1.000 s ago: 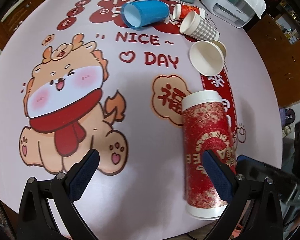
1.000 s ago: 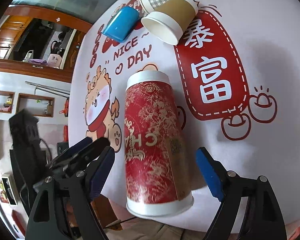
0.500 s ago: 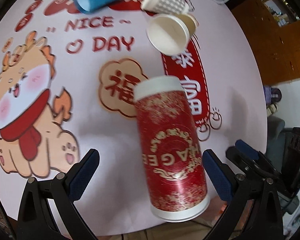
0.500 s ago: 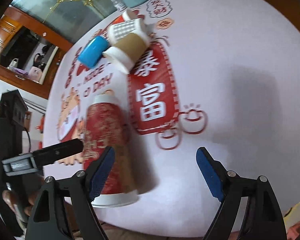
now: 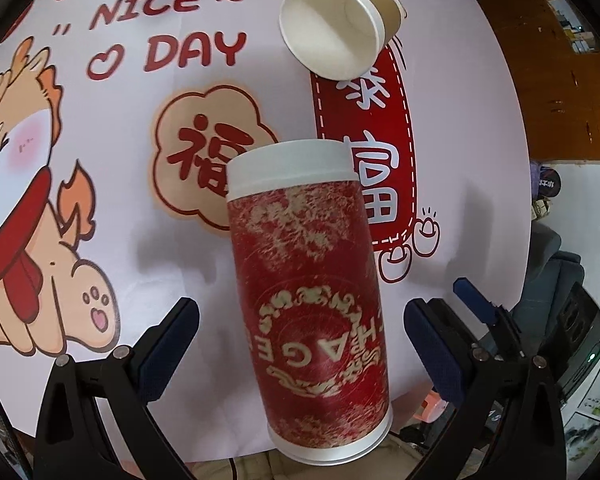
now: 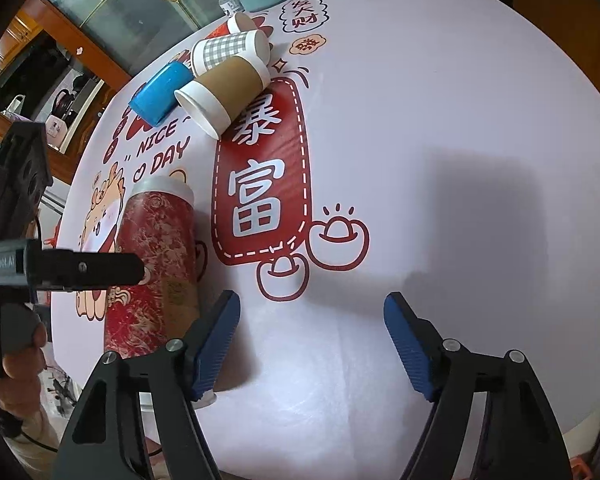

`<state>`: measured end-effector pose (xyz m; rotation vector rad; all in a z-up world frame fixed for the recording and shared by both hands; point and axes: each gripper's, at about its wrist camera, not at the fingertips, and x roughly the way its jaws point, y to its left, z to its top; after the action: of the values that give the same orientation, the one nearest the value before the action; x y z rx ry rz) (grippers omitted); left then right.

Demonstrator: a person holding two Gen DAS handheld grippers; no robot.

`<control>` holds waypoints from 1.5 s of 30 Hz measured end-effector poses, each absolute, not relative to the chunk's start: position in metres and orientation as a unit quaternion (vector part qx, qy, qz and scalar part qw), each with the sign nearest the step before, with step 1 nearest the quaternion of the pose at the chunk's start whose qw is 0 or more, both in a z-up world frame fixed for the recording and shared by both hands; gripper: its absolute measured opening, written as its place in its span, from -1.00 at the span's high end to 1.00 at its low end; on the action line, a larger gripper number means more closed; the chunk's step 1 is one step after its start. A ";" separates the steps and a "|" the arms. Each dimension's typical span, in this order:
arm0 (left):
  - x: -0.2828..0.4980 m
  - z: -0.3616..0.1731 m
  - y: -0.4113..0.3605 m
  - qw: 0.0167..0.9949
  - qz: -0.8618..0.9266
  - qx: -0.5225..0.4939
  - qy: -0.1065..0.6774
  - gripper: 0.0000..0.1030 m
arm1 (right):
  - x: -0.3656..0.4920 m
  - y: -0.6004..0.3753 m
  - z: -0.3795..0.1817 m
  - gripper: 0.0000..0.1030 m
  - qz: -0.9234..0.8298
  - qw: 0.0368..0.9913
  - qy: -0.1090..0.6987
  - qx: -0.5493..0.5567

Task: Flip cup upside down
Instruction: 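Lift the red cup with the left tool and rotate it rim-down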

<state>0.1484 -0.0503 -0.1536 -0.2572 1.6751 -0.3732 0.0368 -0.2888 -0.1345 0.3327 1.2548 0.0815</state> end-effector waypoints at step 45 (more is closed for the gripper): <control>0.092 -0.041 -0.070 0.875 -0.143 0.034 0.461 -0.47 | 0.028 -0.294 -0.129 -0.48 0.053 0.824 0.534 0.183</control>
<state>0.0919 -0.0699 -0.0411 0.0703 0.9616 -0.2980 0.0275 -0.2938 -0.1293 0.3887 1.1355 0.1128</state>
